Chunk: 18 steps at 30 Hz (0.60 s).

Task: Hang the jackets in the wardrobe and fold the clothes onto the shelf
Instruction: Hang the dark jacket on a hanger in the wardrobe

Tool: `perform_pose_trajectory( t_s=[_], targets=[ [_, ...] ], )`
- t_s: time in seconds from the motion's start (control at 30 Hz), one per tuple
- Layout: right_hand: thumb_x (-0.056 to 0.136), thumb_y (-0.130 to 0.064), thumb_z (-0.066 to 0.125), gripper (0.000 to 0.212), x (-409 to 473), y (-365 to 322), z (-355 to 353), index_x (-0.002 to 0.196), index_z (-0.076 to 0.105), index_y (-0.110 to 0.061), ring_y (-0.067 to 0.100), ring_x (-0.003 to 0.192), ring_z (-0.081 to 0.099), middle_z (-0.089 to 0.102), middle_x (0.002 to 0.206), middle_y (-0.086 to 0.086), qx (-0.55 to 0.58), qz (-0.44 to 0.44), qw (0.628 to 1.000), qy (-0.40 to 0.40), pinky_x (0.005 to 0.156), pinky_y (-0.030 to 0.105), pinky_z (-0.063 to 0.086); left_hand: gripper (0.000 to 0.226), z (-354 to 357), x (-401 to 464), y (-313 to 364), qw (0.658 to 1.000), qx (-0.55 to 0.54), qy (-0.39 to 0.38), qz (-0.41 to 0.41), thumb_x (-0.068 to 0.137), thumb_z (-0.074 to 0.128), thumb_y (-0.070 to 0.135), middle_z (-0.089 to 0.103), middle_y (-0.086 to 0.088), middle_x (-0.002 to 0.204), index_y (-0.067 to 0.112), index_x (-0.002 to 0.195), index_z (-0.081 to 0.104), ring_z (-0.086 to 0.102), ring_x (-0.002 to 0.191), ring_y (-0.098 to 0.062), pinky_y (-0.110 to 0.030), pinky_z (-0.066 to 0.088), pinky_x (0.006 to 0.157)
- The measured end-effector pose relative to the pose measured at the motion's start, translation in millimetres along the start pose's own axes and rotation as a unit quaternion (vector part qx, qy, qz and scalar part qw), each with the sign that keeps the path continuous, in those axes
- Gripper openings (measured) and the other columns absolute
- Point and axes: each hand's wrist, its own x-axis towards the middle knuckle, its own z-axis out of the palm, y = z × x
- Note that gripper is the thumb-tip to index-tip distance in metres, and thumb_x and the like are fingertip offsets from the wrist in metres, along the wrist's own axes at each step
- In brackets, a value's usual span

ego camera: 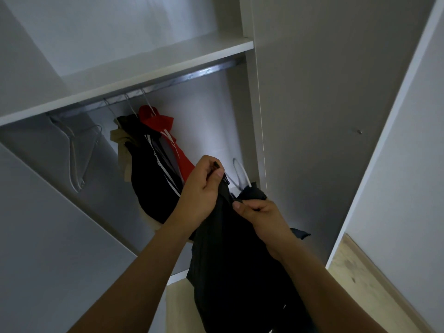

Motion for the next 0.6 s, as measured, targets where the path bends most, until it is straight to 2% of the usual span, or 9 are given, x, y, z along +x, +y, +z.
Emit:
perform_pose_trajectory(
  t_s=[0.1,0.17,0.3,0.47,0.6],
  targets=[
    [0.086,-0.017,0.069,0.030,1.1,1.3,-1.9,0.105,0.067,0.006,0.029,0.093,0.069,0.068,0.106,0.023,0.027,0.008,0.999,0.022,0.075,0.030,0.056,0.018,-0.4,-3.0,-0.4,1.000,-0.013,0.001,-0.001,0.099,0.048,0.005,0.058,0.007,0.084,0.020,0.093,0.055,0.057,0.080,-0.005,-0.011,0.044,0.075],
    [0.083,-0.020,0.070,0.031,0.8,0.4,-0.3,0.102,0.071,0.004,0.029,0.095,0.069,0.068,0.107,0.023,0.027,0.002,1.000,-0.008,0.076,0.028,0.056,0.021,2.3,-2.8,0.6,1.000,-0.021,0.003,0.002,0.099,0.048,0.005,0.058,0.010,0.083,0.024,0.092,0.054,0.057,0.079,-0.003,-0.011,0.045,0.074],
    [0.077,-0.028,0.068,0.033,-1.0,-1.5,3.4,0.098,0.075,-0.002,0.028,0.097,0.068,0.070,0.105,0.018,0.034,-0.006,0.996,-0.078,0.080,0.026,0.055,0.017,9.2,-1.6,0.1,1.000,-0.030,0.004,-0.006,0.099,0.046,0.008,0.059,0.004,0.083,0.024,0.095,0.053,0.060,0.078,-0.011,-0.019,0.050,0.071],
    [0.083,-0.025,0.065,0.024,-2.7,-3.8,0.3,0.093,0.076,-0.006,0.021,0.087,0.070,0.073,0.093,0.014,0.023,-0.024,0.996,-0.084,0.073,0.022,0.054,0.011,9.5,-0.5,-6.4,1.000,-0.005,0.005,-0.003,0.099,0.047,0.013,0.057,0.008,0.082,0.022,0.096,0.052,0.059,0.078,-0.009,-0.017,0.048,0.071],
    [0.078,-0.028,0.067,0.026,-2.6,-4.6,1.5,0.090,0.077,-0.007,0.020,0.084,0.071,0.073,0.091,0.013,0.022,-0.032,0.996,-0.077,0.072,0.020,0.054,0.008,9.3,-0.6,-12.2,1.000,-0.001,0.001,-0.009,0.099,0.049,0.014,0.059,0.007,0.083,0.021,0.098,0.053,0.060,0.078,-0.012,-0.023,0.050,0.071]
  ],
)
